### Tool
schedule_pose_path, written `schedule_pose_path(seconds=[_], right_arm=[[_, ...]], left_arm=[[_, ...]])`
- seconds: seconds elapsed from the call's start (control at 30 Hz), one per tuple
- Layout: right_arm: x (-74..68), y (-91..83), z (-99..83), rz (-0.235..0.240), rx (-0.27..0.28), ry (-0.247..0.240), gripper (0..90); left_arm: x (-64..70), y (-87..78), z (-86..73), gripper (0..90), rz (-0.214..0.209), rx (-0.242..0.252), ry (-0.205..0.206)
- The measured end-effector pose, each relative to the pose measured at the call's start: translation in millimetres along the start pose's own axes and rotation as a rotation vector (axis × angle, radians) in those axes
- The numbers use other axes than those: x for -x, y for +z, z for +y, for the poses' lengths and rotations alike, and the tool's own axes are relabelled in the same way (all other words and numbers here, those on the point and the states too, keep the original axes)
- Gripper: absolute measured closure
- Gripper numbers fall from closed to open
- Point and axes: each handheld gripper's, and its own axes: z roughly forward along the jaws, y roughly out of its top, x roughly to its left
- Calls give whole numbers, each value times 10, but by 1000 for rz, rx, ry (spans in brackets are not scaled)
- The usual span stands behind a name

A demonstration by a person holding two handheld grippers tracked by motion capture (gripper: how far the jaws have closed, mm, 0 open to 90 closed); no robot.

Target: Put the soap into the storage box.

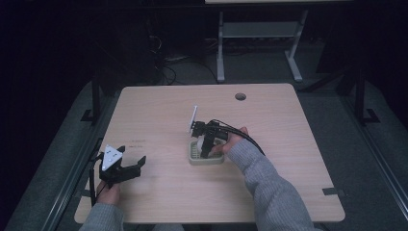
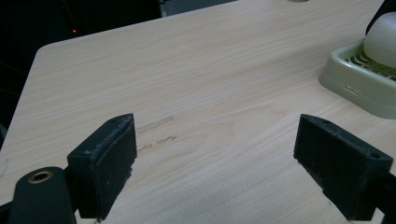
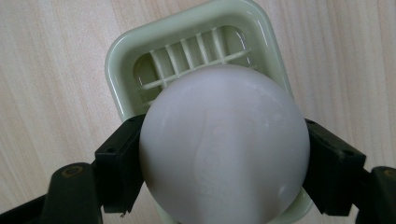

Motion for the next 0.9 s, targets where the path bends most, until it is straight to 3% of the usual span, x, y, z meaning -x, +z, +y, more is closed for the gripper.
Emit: schedule_pose_path(seconds=[0.9], right_arm=[[18, 19, -17, 3, 20, 3, 236]], left_arm=[[-15, 5, 0, 128, 5, 5, -9]])
